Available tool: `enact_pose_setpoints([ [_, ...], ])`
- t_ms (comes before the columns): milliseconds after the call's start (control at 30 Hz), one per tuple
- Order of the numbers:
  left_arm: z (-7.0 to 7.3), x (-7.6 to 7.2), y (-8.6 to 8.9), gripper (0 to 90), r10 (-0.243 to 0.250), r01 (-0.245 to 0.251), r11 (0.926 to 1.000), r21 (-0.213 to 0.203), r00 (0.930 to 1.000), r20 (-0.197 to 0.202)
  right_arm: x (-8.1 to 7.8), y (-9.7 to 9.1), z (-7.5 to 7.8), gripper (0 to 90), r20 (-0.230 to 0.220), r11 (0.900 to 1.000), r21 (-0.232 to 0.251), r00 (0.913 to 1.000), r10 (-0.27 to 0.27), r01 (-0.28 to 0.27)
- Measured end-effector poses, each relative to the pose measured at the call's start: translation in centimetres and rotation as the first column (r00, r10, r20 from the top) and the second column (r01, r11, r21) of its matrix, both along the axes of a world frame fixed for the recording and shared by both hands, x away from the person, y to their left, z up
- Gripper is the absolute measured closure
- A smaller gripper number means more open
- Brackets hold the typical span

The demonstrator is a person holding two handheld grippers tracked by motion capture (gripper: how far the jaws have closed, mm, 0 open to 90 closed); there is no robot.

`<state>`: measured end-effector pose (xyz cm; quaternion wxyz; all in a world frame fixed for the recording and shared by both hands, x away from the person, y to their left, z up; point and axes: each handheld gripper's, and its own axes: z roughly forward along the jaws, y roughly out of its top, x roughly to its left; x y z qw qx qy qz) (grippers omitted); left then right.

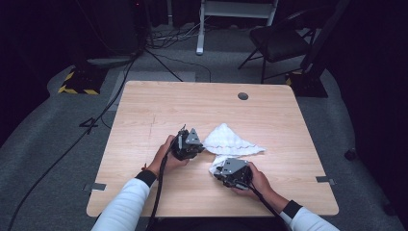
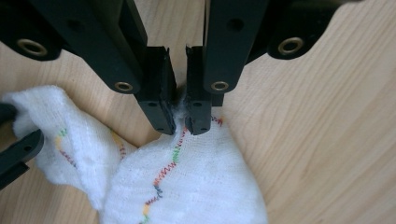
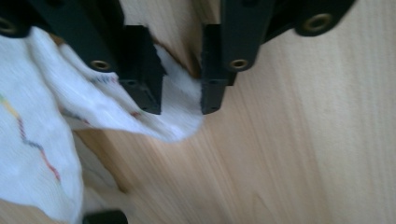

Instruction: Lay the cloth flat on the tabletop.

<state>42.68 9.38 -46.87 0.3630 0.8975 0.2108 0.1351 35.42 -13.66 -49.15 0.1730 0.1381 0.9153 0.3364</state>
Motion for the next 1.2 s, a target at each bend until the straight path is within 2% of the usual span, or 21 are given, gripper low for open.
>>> enact_pose_setpoints([
  [67,0.3,0.0,0.5,82.7,0.018,-0.018,0.9998,-0.005,0.9995,0.025,0.4,-0.6,0.1,86.1,0.003,0.9996,-0.015,0.9997,-0.025,0.025],
  [100,0.4,0.0,0.7,82.9,0.026,-0.026,0.9996,-0.010,0.9993,0.026,0.6,-1.0,0.3,87.0,-0.001,0.9993,-0.006,0.9993,-0.038,0.038],
  [233,0.9,0.0,1.8,83.3,0.053,-0.052,0.9983,-0.026,0.9977,0.042,1.3,-3.6,1.8,87.9,-0.005,0.9928,0.058,0.9945,-0.105,0.105],
  [267,1.0,0.1,2.1,83.4,0.057,-0.056,0.9979,-0.034,0.9978,0.034,1.4,-4.5,2.2,88.0,-0.002,0.9893,0.076,0.9922,-0.124,0.124],
  [367,1.5,0.2,3.0,83.5,0.078,-0.076,0.9954,-0.059,0.9964,0.034,1.9,-7.0,3.5,88.3,0.001,0.9742,0.132,0.9827,-0.185,0.183],
  [533,2.1,-0.2,4.5,84.0,0.092,-0.090,0.9924,-0.084,0.9953,0.030,2.7,-10.6,5.3,88.5,0.002,0.9370,0.217,0.9597,-0.281,0.274],
  [700,2.5,-0.9,5.8,84.7,0.096,-0.094,0.9919,-0.086,0.9950,0.025,3.0,-13.4,6.3,88.7,-0.002,0.8944,0.271,0.9292,-0.369,0.356],
  [833,2.7,-1.7,6.6,85.1,0.117,-0.114,0.9900,-0.083,0.9928,0.028,3.3,-15.1,6.6,88.8,-0.002,0.8644,0.284,0.9019,-0.432,0.415],
  [933,2.7,-2.1,7.8,85.2,0.141,-0.139,0.9860,-0.093,0.9897,0.022,3.7,-16.5,6.6,88.8,-0.022,0.8331,0.300,0.8765,-0.481,0.465],
  [1033,2.5,-2.5,9.0,85.2,0.165,-0.164,0.9817,-0.097,0.9863,0.003,4.2,-17.7,6.5,88.9,-0.038,0.8062,0.301,0.8513,-0.523,0.509],
  [1100,2.3,-2.8,9.7,85.2,0.168,-0.168,0.9816,-0.091,0.9858,-0.007,4.5,-18.4,6.3,88.9,-0.042,0.7929,0.298,0.8373,-0.545,0.531],
  [1200,1.7,-3.3,10.4,85.3,0.169,-0.170,0.9832,-0.065,0.9852,-0.028,4.8,-19.2,6.0,88.9,-0.058,0.7793,0.295,0.8246,-0.563,0.553],
])
